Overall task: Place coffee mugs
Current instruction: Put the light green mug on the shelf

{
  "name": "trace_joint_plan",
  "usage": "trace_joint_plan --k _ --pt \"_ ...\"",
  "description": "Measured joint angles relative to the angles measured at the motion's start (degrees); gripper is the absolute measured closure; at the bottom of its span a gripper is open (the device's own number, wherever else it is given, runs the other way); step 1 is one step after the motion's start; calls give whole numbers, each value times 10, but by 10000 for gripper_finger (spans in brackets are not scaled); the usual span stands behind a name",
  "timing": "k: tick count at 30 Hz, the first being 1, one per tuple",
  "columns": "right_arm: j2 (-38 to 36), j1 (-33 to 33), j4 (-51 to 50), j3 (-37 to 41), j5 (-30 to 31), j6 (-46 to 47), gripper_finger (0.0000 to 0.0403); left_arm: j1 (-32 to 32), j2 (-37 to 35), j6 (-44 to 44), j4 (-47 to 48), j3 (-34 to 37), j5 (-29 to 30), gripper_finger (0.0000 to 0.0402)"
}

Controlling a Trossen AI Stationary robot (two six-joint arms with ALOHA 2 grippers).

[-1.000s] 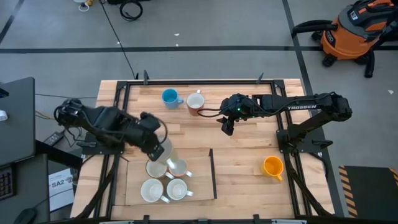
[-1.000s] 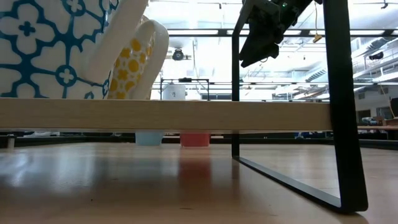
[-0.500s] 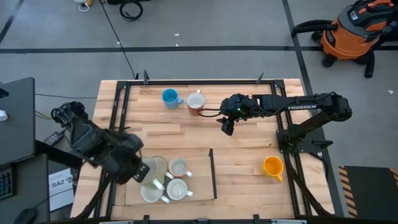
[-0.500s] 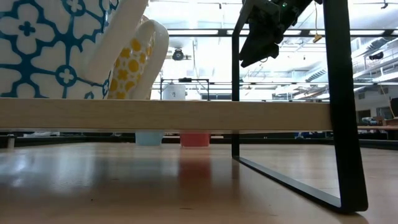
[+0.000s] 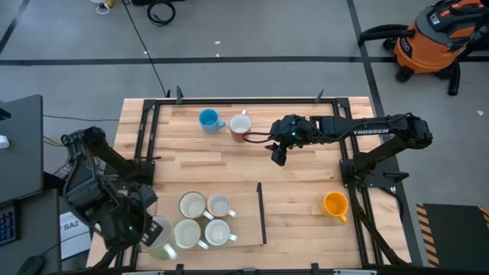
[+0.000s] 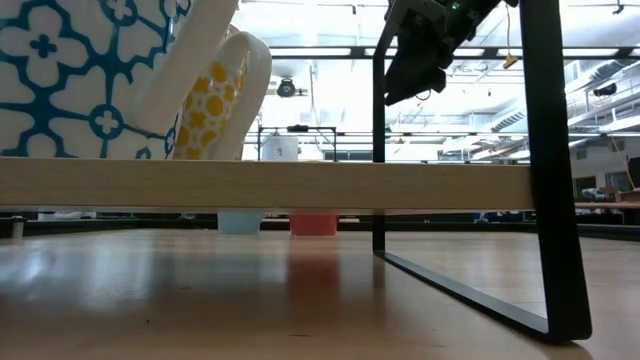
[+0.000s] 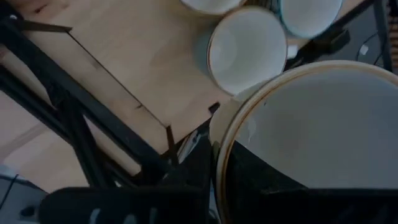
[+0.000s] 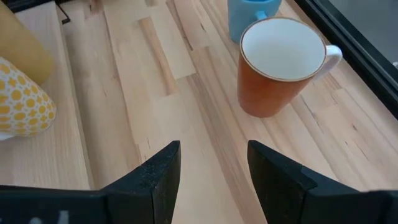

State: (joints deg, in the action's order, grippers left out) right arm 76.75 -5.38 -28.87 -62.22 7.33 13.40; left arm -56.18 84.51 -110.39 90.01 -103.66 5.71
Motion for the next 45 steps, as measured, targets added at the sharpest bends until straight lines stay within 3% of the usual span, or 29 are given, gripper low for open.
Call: trace_joint_plan --k 7,32,45 --pt "0 0 2 0 0 0 211 -27 18 -3 -1 29 -41 364" --pt "0 0 10 0 0 0 211 -24 19 -16 -3 155 -38 363" --pt "0 0 10 0 0 0 211 -26 27 -15 -53 204 -41 363"
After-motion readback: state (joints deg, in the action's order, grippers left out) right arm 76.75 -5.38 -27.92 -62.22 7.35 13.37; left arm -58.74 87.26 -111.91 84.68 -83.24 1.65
